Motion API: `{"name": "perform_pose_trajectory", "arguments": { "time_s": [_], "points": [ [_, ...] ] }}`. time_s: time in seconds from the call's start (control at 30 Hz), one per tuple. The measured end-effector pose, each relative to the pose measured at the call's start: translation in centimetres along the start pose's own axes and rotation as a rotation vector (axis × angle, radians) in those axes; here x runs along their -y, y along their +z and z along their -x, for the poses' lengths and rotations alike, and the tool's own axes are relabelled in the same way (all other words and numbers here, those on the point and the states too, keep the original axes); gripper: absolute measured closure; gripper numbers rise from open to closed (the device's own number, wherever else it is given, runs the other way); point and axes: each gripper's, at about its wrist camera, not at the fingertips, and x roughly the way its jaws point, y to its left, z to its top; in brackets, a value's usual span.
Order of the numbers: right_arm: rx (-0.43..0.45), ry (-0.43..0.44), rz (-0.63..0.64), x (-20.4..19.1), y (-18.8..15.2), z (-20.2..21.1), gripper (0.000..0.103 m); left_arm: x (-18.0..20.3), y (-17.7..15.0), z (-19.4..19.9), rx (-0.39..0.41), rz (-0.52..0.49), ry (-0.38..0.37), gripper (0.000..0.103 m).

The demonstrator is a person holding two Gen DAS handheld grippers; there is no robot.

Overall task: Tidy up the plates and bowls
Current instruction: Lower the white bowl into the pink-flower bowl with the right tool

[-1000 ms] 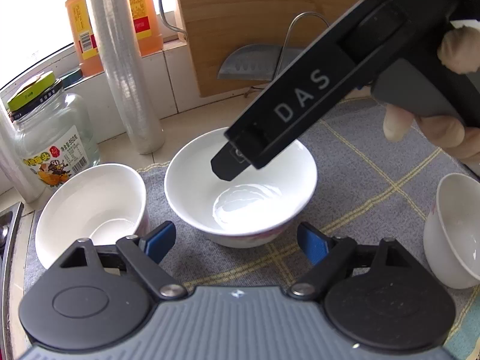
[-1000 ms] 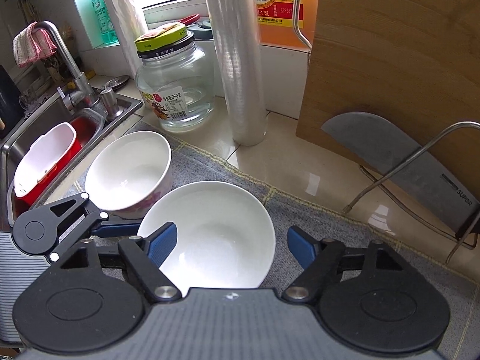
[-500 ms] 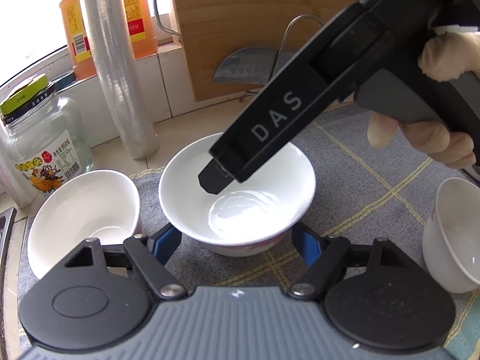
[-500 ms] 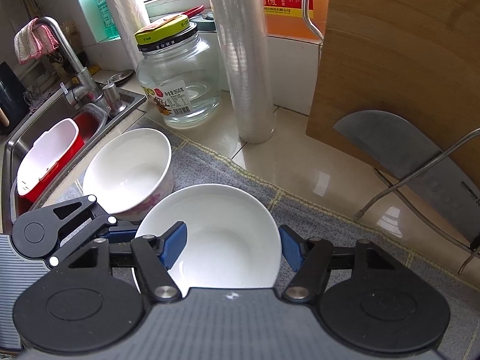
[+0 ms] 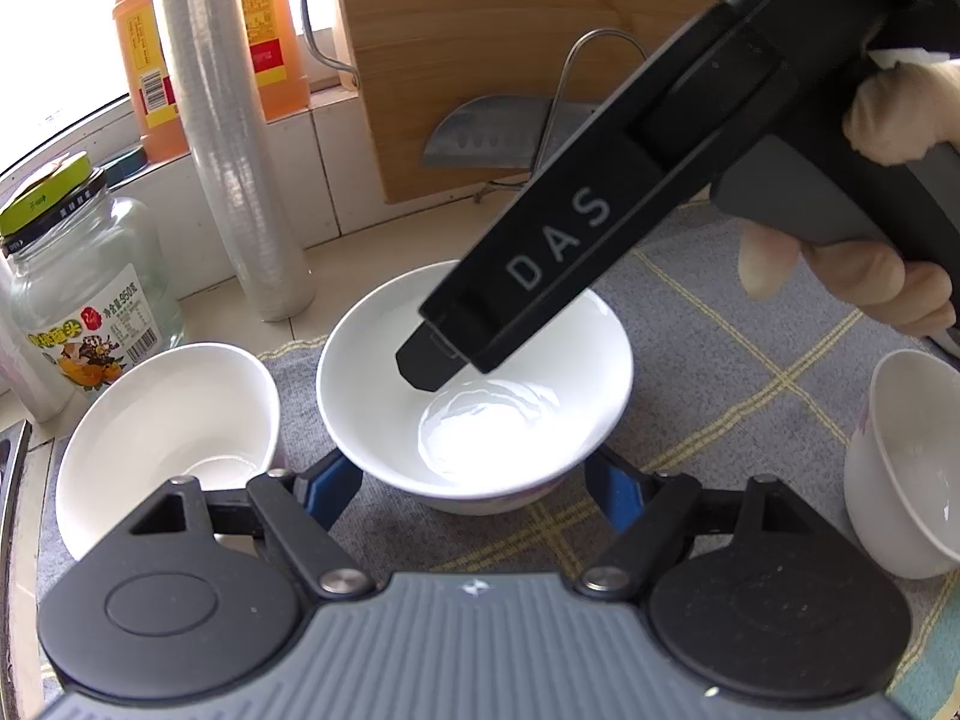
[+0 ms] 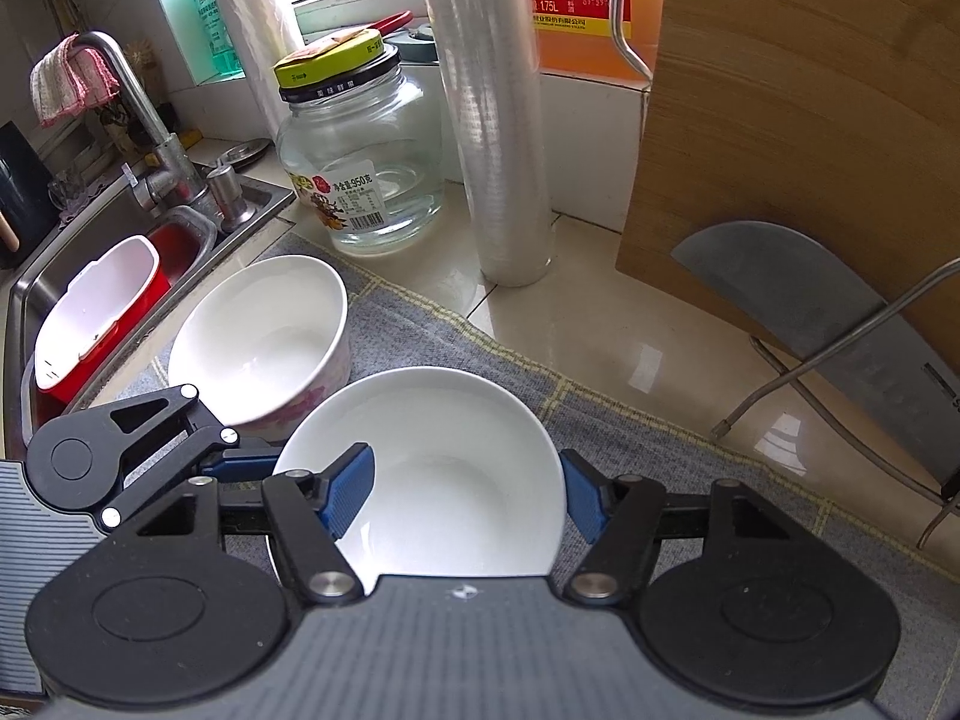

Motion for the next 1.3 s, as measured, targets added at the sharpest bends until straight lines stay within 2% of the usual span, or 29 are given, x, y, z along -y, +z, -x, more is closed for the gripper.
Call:
{"name": "perform_pose_trajectory", "arguments": {
  "time_s": [0.63,1.03,1.3],
  "points": [
    [0.039,-0.027,0.02,-1.9,-1.4,3.6,0.031,1.5,0.8,3.7,-0.008,-0.024,-0.015,0.022],
    [0.094,-0.067,-0.02,-2.0,-3.9,7.6,0.031,4.7,1.6,6.2,-0.002,-0.102,-0.046,0.022],
    [0.117,-0.123,-0.048,-1.6,-6.4,11.1,0.031,7.5,2.2,7.6,0.015,-0.139,-0.105,0.022]
  ]
}}
